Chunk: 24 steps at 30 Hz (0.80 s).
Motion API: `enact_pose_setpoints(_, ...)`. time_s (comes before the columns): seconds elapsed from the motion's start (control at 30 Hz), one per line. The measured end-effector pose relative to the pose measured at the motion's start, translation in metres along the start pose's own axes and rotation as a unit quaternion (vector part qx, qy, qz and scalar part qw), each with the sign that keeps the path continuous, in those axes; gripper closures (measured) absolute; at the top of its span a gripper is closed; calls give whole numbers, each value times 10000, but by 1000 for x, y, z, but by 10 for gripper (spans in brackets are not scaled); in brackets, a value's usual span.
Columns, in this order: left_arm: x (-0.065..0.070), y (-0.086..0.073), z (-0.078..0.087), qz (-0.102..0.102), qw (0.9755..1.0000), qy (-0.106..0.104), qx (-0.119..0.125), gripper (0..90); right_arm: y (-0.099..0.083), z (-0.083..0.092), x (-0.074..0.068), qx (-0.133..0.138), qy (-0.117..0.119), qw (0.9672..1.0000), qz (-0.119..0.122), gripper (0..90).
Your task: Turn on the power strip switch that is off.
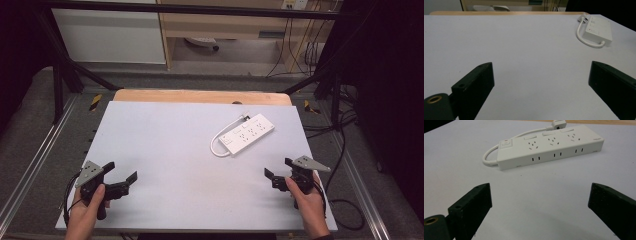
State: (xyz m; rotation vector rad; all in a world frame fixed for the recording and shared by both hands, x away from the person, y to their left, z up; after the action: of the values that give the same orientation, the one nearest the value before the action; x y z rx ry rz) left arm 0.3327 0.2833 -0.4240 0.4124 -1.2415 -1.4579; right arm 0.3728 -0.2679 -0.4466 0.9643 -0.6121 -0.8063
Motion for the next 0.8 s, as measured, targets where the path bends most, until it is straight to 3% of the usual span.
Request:
enact_pose_setpoints(0.4,2,-1,-2,-82,10000,-4,-43,59,8,4,1,164,87,9998,44,46)
enact_pose_setpoints(0.8,2,-2,-3,-109,9999,-20,-110,59,15,-1,1,99,181,9998,-16,33)
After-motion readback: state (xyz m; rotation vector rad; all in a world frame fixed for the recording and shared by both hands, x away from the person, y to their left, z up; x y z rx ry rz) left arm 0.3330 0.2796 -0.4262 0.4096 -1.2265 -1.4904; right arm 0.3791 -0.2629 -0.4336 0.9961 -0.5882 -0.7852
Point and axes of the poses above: each handheld gripper's, and its own axes: z roughly backward along the jaws, y roughly out of its top, x roughly to its right, the point moved 2 cm from there along -z, roughly forward along the jaws, and after that the axes turned 15 degrees about z, right-handed, at the moved point
